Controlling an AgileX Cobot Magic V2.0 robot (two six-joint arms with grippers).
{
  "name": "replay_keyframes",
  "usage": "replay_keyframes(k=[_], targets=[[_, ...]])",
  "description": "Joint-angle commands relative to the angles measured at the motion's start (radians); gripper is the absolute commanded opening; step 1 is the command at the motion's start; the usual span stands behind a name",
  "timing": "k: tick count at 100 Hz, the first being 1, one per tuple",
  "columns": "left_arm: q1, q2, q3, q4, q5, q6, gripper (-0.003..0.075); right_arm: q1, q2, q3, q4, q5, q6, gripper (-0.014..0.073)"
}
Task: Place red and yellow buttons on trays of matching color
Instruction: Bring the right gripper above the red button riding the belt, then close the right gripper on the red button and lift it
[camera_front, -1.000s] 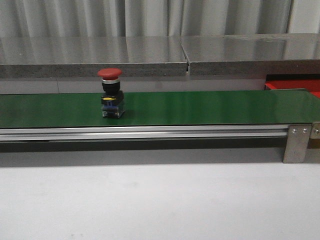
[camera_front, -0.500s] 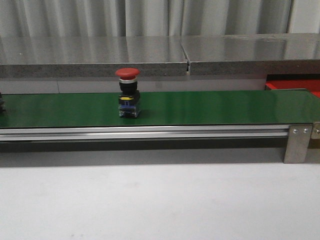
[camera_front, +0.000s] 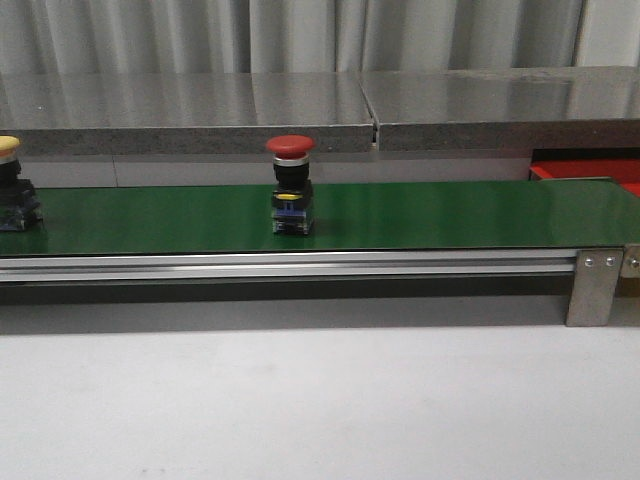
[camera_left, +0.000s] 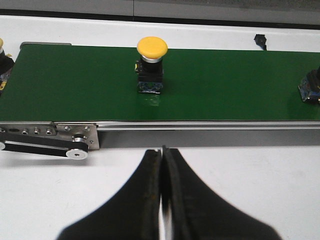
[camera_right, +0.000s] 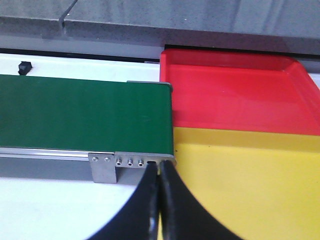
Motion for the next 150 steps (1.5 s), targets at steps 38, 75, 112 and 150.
replay_keyframes(k=[38,75,112,150], targets=[[-0.007,0.001,-0.026,-0.019,-0.069,0.000,-0.0019,0.259,0.412,-0.377,-0.009,0.138,-0.022,0.0001],[-0.007,0.001,-0.026,-0.019,-0.069,0.000,-0.0019,0.398,0.774,-0.718,-0.006,0.379,-0.022,0.0558],[-0.007,0.001,-0.026,-0.019,-0.069,0.000,-0.0019,0.496,1.079,-1.046,0.009,0.610,-0.099,0.0559],[-0.007,0.001,-0.026,-0.019,-0.069,0.000,-0.0019,0.475,1.322,-1.265,0.042,0.735,-0.217,0.0559]])
